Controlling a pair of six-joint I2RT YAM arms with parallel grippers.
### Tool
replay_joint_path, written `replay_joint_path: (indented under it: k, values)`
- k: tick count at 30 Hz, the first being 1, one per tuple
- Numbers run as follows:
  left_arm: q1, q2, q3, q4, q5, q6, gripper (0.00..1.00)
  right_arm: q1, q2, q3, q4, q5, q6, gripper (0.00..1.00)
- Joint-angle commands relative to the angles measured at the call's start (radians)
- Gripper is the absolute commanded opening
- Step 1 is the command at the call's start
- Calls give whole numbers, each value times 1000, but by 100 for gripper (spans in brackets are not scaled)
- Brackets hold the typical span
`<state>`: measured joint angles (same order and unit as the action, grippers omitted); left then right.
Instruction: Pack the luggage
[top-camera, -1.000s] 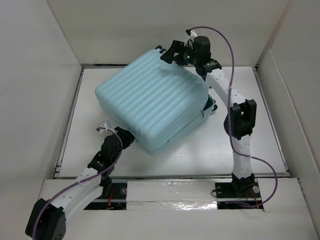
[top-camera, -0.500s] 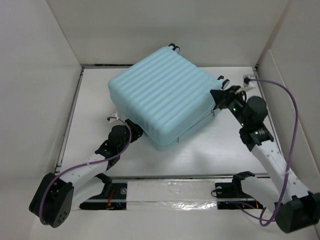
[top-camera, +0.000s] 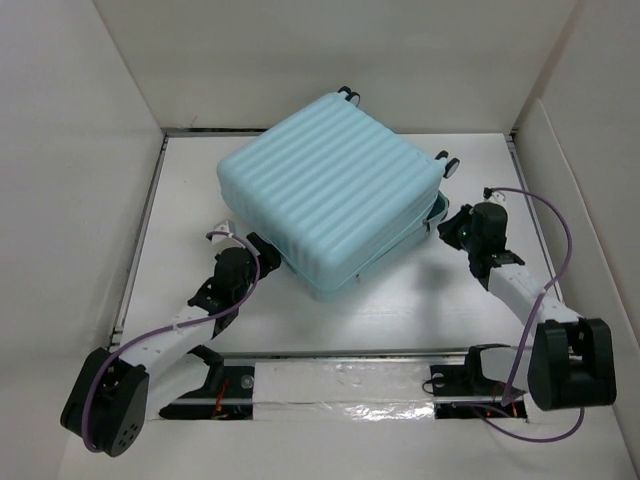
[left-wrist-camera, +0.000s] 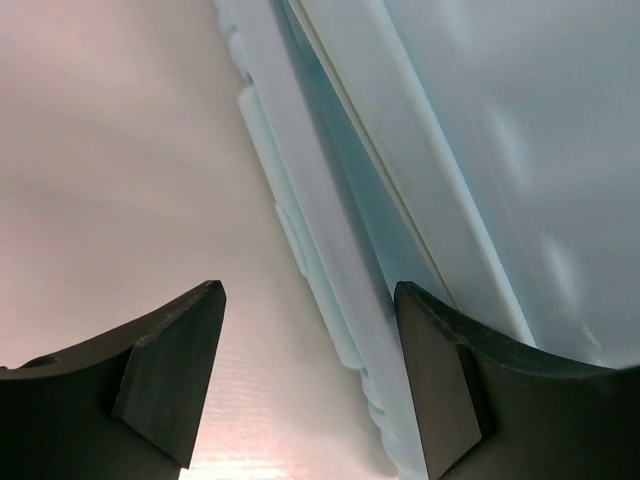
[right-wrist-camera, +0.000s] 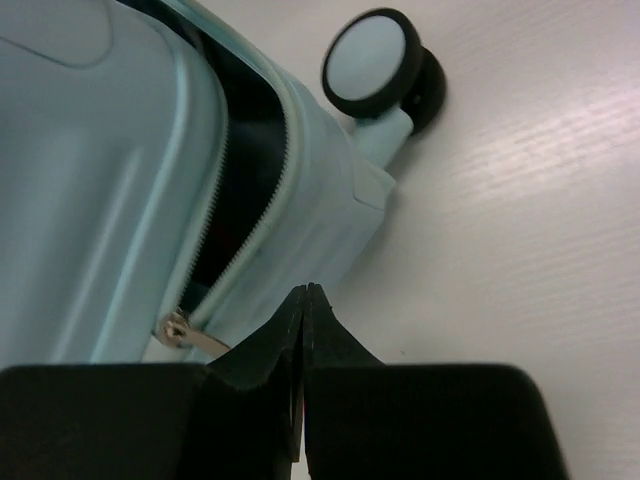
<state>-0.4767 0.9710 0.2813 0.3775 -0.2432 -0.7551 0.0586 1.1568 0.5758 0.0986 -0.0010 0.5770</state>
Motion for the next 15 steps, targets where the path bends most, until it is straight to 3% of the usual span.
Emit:
replay_joint_path:
  k: [1,3,7,10,13,14,15]
  values:
    - [39,-2,45,53,-39,57,66,32,99,117,166,-86,-11,2]
    - [39,26,44,92,-4,48,66,41,183,156,294,-138,-12,3]
    - [12,38,41,109,61,45,60,41,404,420,274,-234,-65,4]
    - [-69,17,30,100,24,63,58,30,487,489,305,-304,-62,5]
    - [-132,21,24,77,-13,68,58,30,494,522,336,-332,-61,22]
    - [-144,24,22,72,-16,68,57,21,485,522,296,-326,-68,38]
    - [-166,25,22,70,-18,66,57,21,451,510,268,-297,-74,45]
